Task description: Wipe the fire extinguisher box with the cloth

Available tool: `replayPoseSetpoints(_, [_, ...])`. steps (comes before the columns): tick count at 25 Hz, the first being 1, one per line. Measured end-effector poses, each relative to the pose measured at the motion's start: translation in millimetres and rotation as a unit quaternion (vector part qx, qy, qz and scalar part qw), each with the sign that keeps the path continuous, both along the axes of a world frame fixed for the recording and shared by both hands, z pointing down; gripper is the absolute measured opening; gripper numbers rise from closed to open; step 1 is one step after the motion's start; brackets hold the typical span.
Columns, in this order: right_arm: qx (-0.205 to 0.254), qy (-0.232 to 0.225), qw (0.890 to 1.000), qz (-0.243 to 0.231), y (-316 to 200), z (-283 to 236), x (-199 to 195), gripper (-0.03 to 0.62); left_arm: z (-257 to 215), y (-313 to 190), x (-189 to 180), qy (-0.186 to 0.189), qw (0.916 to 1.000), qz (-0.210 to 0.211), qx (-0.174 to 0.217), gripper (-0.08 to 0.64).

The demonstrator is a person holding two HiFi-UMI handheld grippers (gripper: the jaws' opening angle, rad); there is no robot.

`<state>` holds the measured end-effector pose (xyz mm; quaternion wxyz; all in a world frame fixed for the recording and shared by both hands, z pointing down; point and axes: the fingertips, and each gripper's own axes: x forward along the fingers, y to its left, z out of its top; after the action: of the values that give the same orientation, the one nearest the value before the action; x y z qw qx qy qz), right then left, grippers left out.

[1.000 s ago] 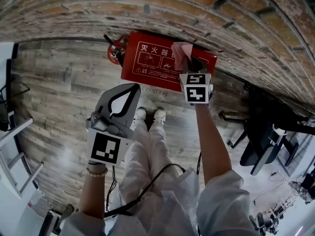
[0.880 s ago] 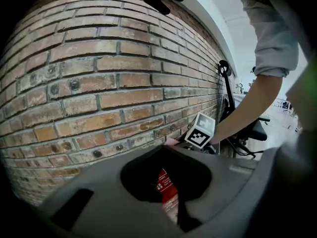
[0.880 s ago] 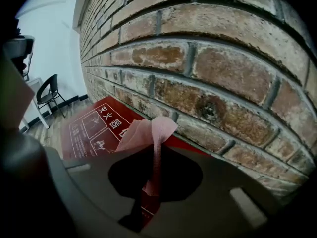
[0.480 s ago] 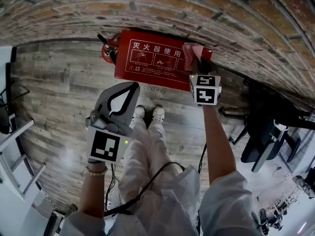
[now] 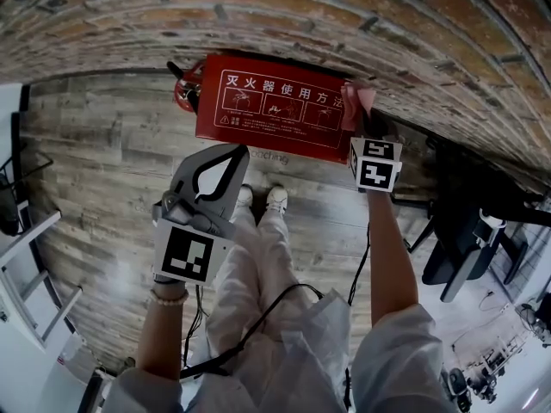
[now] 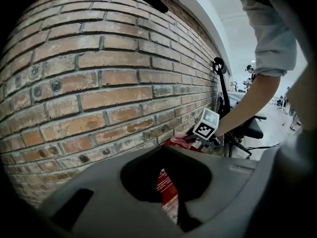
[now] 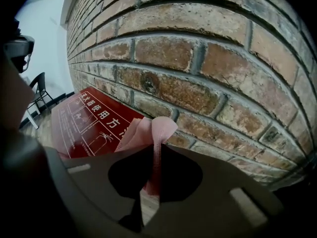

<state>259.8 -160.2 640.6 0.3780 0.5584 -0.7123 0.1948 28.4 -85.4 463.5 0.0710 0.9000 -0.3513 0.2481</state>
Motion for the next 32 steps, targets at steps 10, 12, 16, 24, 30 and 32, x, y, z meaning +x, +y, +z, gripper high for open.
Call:
replayPoseSetpoints(10, [-0.003, 0.006, 1.000, 0.008, 4, 3, 8, 0.029, -1, -1, 3, -0.002, 1.0000, 0.006, 0.003, -0.002])
replayPoseSetpoints(12, [-0.003, 0.006, 1.000, 0.009, 4, 3, 8, 0.029, -1, -1, 1, -0.001, 1.0000, 0.004, 0.001, -0.002])
replayPoseSetpoints(16, [-0.003, 0.005, 1.000, 0.009, 4, 2, 8, 0.029, 0, -1, -2, 0.006, 1.0000, -0.001, -0.001, -0.002])
replayPoseSetpoints(24, [0.025, -0.019, 1.000, 0.000, 11, -27, -7, 0.029, -5, 0, -11, 0.008, 0.9999, -0.009, 0.002, -0.002])
replayPoseSetpoints(30, [0.046, -0.063, 0.997, -0.019, 22, -55, -43, 0.029, -8, 1, -27, 0.008, 0.9997, -0.022, 0.005, -0.002])
replayPoseSetpoints(32, [0.051, -0.078, 0.995, -0.036, 25, -64, -62, 0.029, -8, 2, -35, 0.009, 0.9995, -0.028, 0.006, -0.002])
